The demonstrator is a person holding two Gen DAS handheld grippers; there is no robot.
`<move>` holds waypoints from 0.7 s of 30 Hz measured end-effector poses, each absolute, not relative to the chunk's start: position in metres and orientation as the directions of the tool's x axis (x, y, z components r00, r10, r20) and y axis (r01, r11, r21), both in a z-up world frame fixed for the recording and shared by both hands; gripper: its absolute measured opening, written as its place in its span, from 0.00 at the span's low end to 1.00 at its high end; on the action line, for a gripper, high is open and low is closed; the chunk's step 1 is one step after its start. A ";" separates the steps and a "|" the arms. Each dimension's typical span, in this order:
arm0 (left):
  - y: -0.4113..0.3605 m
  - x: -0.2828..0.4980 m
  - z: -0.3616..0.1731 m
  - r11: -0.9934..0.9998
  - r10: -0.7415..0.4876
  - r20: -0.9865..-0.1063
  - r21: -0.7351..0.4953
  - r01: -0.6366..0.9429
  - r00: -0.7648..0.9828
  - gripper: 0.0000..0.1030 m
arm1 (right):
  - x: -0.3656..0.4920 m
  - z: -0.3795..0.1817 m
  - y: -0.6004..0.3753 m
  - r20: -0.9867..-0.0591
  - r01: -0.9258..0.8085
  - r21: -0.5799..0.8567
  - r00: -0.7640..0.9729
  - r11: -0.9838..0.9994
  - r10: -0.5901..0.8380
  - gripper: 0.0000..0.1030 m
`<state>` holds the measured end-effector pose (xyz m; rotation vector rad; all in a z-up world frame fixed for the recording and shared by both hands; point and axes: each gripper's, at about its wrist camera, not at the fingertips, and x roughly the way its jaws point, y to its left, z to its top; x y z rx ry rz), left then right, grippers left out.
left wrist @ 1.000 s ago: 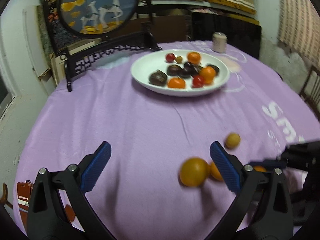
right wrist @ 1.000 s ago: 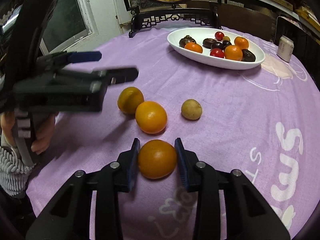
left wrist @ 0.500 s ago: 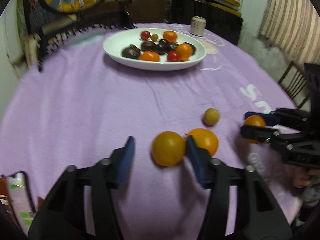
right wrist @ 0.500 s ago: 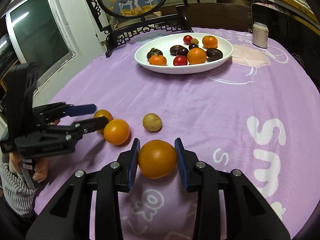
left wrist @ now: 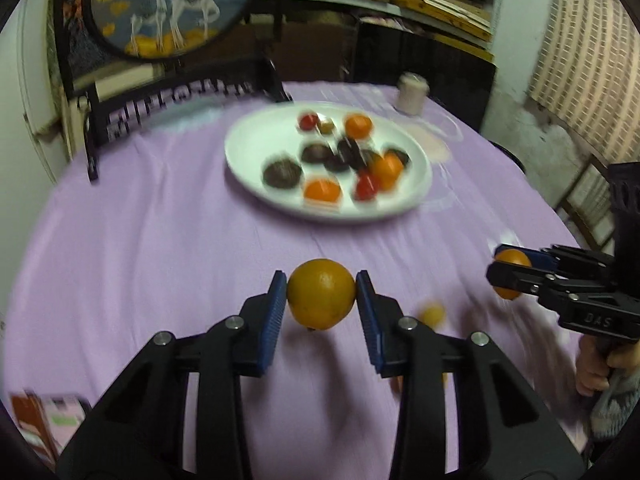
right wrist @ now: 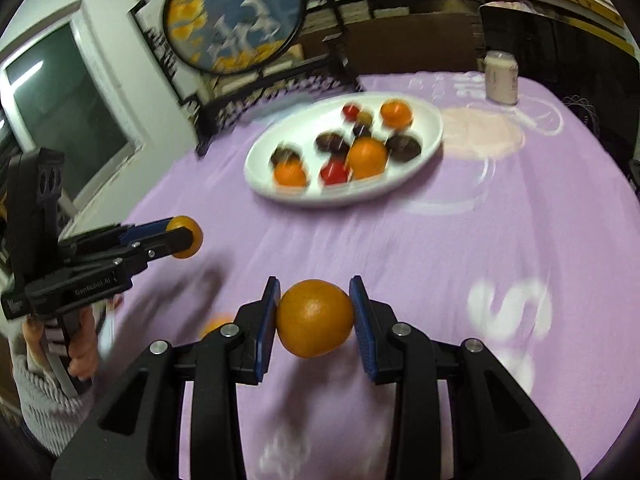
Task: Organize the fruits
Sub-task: 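Release both oranges onto the white plate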
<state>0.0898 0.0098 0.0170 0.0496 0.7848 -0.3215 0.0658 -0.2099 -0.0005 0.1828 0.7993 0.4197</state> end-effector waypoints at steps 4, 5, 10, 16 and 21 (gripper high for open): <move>-0.002 0.142 0.030 0.968 -0.216 -0.685 -0.057 0.245 0.696 0.35 | 0.119 0.011 -0.210 -0.654 -0.240 0.324 0.642 0.915 0.400 0.35; -0.003 0.150 0.030 0.970 -0.210 -0.685 -0.057 0.236 0.698 0.35 | 0.132 0.011 -0.208 -0.658 -0.226 0.319 0.646 0.920 0.387 0.35; -0.010 0.199 0.021 0.973 -0.214 -0.702 -0.095 0.208 0.679 0.35 | 0.173 0.010 -0.198 -0.651 -0.202 0.345 0.652 0.917 0.389 0.35; -0.015 0.215 0.008 0.980 -0.189 -0.699 -0.091 0.177 0.690 0.64 | 0.199 0.008 -0.191 -0.620 -0.201 0.376 0.671 0.905 0.406 0.62; -0.006 0.209 0.009 0.982 -0.184 -0.696 -0.097 0.163 0.694 0.66 | 0.195 0.007 -0.200 -0.605 -0.201 0.383 0.683 0.902 0.409 0.62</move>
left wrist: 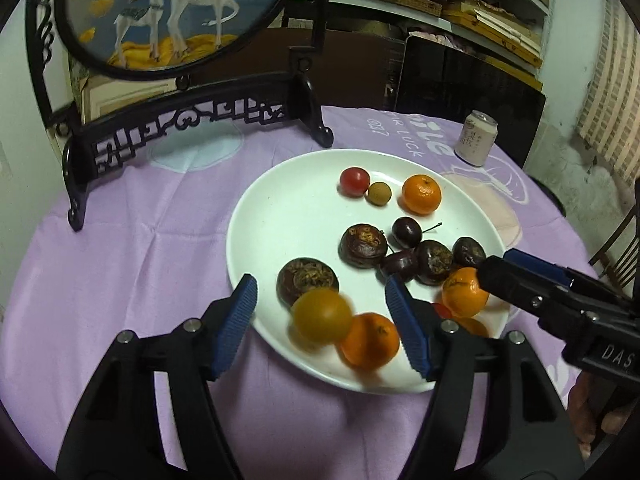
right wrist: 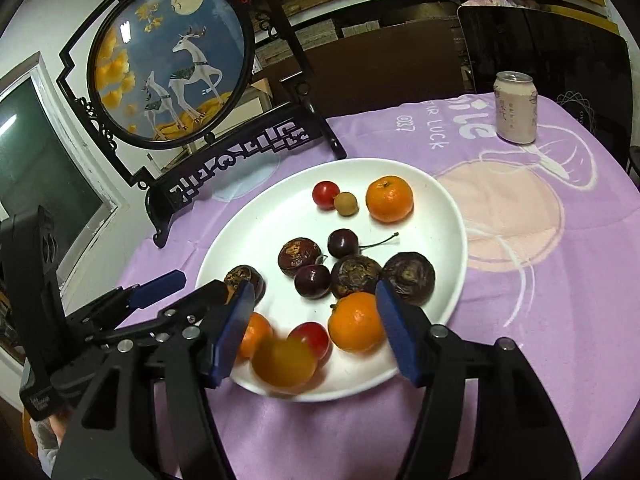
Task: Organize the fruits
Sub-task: 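Release both oranges onto the white plate, then grasp a small yellow fruit with the right gripper while the left grasps an orange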
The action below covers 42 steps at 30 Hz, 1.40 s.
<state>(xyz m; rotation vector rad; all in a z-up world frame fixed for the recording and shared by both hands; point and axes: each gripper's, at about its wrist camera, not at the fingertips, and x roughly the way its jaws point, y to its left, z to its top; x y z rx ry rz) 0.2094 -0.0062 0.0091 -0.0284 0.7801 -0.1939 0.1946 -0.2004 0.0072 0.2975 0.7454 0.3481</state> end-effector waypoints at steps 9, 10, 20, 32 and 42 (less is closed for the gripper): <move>0.012 0.172 0.009 0.985 -0.170 -0.695 -0.096 0.144 0.698 0.66 | 0.140 0.015 -0.196 -0.606 -0.262 0.319 0.682 0.911 0.408 0.62; 0.012 0.169 0.008 0.985 -0.172 -0.697 -0.097 0.146 0.696 0.66 | 0.134 0.014 -0.197 -0.607 -0.266 0.322 0.678 0.909 0.414 0.62; 0.014 0.086 0.006 0.979 -0.168 -0.676 -0.030 0.202 0.717 0.76 | 0.060 -0.011 -0.180 -0.657 -0.365 0.233 0.625 0.901 0.423 0.60; 0.028 0.021 -0.009 0.970 -0.191 -0.684 -0.021 0.243 0.704 0.81 | 0.051 -0.035 -0.162 -0.705 -0.382 0.191 0.588 0.904 0.397 0.49; -0.002 0.015 -0.021 0.935 -0.212 -0.715 0.049 0.350 0.666 0.82 | 0.065 -0.050 -0.154 -0.746 -0.383 0.206 0.534 0.901 0.398 0.26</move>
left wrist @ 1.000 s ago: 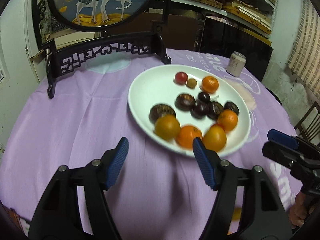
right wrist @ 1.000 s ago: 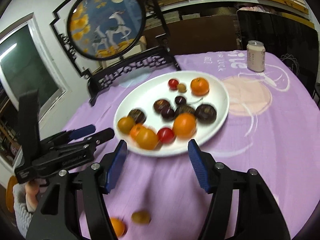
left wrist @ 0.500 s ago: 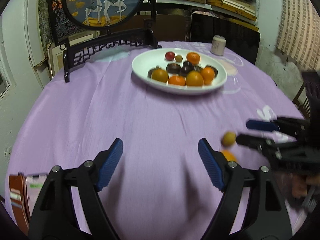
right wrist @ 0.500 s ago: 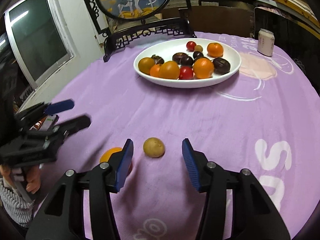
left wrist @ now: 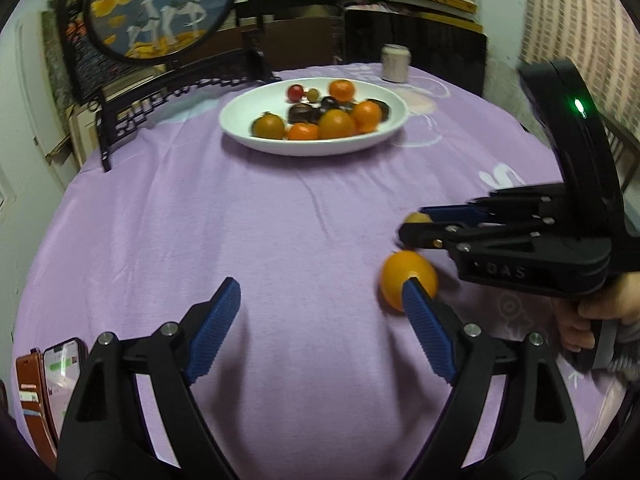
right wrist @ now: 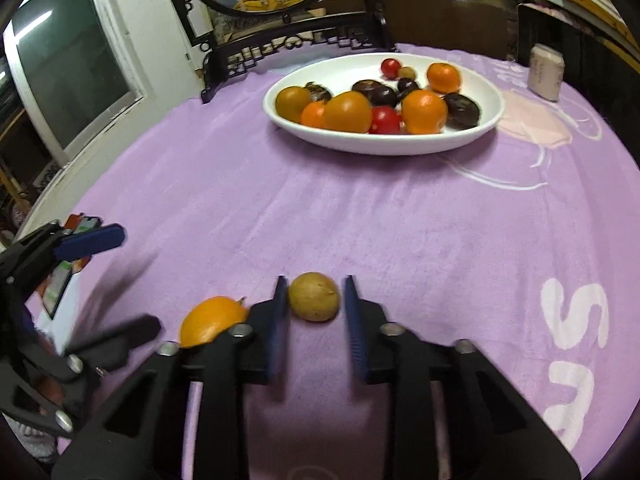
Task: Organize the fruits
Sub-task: 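Grasp a small yellow fruit with the right gripper while the left grasps an orange, then release the orange and yellow fruit onto the white plate with both grippers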
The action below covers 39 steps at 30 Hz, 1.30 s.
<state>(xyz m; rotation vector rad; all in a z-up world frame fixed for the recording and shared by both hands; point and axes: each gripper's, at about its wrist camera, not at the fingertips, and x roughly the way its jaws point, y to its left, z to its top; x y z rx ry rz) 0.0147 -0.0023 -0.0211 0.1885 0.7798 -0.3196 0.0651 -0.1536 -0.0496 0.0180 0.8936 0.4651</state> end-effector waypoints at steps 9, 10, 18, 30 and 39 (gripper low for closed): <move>-0.034 0.011 -0.033 0.894 -0.235 -0.731 0.096 0.438 0.640 0.82 | 0.067 -0.031 -0.181 -0.693 -0.317 0.270 0.592 0.909 0.412 0.26; -0.038 0.012 -0.034 0.892 -0.229 -0.731 0.106 0.439 0.643 0.82 | 0.067 -0.031 -0.183 -0.692 -0.316 0.274 0.591 0.908 0.415 0.26; -0.048 0.022 -0.044 0.900 -0.200 -0.758 0.109 0.423 0.621 0.67 | 0.066 -0.029 -0.181 -0.690 -0.326 0.279 0.586 0.903 0.425 0.26; -0.037 0.024 -0.037 0.903 -0.272 -0.755 0.014 0.430 0.596 0.36 | 0.065 -0.026 -0.189 -0.681 -0.306 0.291 0.599 0.906 0.421 0.26; 0.004 0.065 -0.005 0.967 -0.199 -0.710 -0.032 0.251 0.676 0.36 | 0.060 -0.017 -0.198 -0.652 -0.290 0.269 0.647 0.918 0.395 0.25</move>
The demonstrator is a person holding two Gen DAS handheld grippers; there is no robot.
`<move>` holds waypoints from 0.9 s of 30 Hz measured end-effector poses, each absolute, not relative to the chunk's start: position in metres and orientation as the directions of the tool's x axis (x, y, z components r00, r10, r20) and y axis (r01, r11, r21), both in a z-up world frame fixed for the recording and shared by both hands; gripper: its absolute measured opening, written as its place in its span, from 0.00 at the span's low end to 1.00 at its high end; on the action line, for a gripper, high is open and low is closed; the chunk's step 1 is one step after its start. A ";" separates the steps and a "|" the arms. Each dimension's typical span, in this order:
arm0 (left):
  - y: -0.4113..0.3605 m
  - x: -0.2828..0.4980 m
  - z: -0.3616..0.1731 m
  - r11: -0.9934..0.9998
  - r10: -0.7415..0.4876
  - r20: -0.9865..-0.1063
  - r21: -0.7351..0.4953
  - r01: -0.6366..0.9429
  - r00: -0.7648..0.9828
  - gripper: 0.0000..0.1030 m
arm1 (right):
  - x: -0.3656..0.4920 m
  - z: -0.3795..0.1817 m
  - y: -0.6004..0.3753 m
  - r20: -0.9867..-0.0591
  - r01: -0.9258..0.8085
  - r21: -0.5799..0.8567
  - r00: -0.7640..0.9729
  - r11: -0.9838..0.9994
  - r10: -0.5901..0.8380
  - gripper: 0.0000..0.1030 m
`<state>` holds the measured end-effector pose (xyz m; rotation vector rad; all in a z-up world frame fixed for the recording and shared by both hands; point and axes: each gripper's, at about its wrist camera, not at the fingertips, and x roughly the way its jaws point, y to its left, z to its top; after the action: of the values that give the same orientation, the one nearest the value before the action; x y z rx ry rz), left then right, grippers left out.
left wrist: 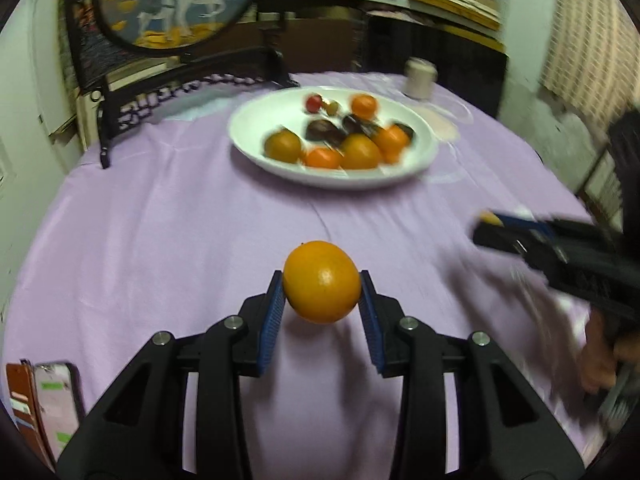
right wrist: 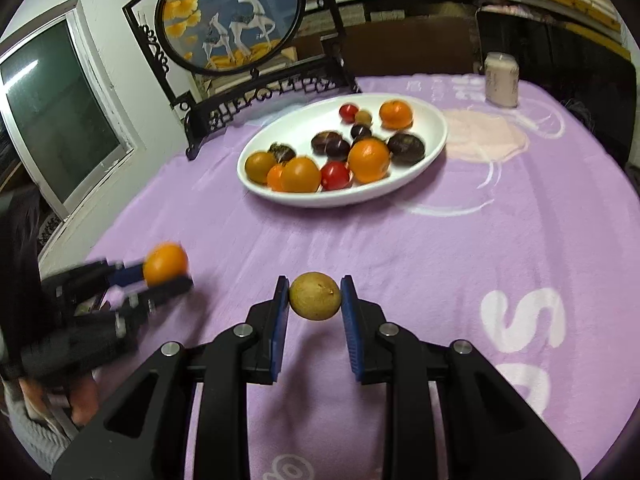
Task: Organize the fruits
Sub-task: 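Release the orange and yellow fruit onto the white plate with both grippers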
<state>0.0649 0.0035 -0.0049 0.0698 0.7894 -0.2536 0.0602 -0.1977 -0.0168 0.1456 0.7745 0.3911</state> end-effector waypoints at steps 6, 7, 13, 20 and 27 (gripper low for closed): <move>0.003 0.120 0.033 0.979 -0.170 -0.663 -0.026 0.204 0.729 0.36 | 0.084 0.014 -0.210 -0.605 -0.254 0.278 0.703 0.926 0.375 0.25; 0.001 0.131 0.039 0.980 -0.169 -0.656 -0.030 0.198 0.736 0.36 | 0.094 0.021 -0.212 -0.597 -0.248 0.283 0.711 0.927 0.372 0.26; -0.012 0.187 0.042 0.985 -0.161 -0.649 -0.054 0.166 0.743 0.36 | 0.148 0.033 -0.215 -0.586 -0.207 0.318 0.724 0.925 0.364 0.26; -0.020 0.229 0.013 0.986 -0.161 -0.687 -0.082 0.145 0.708 0.38 | 0.205 0.009 -0.206 -0.631 -0.172 0.350 0.684 0.921 0.367 0.26; -0.015 0.232 0.011 0.990 -0.140 -0.667 -0.074 0.122 0.732 0.65 | 0.220 -0.009 -0.217 -0.635 -0.122 0.405 0.675 0.906 0.375 0.55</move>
<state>0.2318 -0.0150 0.0109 -0.0255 0.7354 -0.1442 0.2201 -0.2165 -0.0095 0.3457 0.7835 0.2858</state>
